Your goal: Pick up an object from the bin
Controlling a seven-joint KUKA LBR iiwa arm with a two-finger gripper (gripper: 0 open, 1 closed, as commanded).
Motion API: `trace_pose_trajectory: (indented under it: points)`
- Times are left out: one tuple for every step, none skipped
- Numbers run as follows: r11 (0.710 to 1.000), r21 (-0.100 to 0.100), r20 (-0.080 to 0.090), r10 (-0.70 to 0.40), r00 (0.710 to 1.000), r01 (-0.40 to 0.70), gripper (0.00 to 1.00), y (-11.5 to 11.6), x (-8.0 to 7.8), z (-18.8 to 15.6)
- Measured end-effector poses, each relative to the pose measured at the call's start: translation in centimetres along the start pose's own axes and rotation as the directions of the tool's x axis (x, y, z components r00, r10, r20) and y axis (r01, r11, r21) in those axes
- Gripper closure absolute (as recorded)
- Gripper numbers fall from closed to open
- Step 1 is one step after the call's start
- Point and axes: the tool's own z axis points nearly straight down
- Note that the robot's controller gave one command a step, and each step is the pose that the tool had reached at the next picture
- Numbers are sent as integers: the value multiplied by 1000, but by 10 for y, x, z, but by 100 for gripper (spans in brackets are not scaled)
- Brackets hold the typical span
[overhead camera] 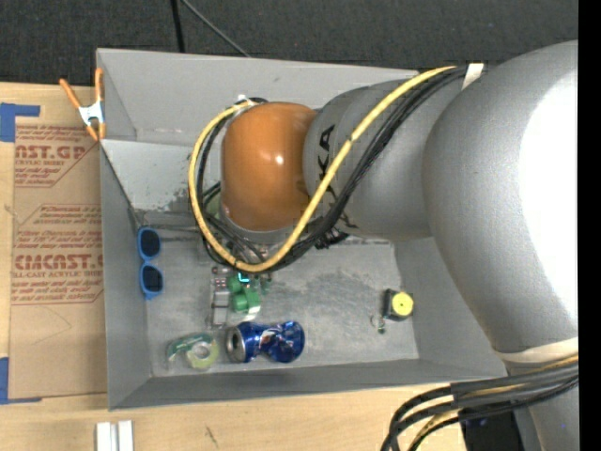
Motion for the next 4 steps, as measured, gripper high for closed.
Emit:
trace_pose_trajectory:
  points:
    - [988,0,17,-155,988,155,0,-74,57,72]
    - [885,6,7,-465,885,465,0,-145,47,42]
    - [930,-1,5,-367,930,367,0,-56,-33,42]
    - [997,-2,10,-74,997,74,0,-79,-30,71]
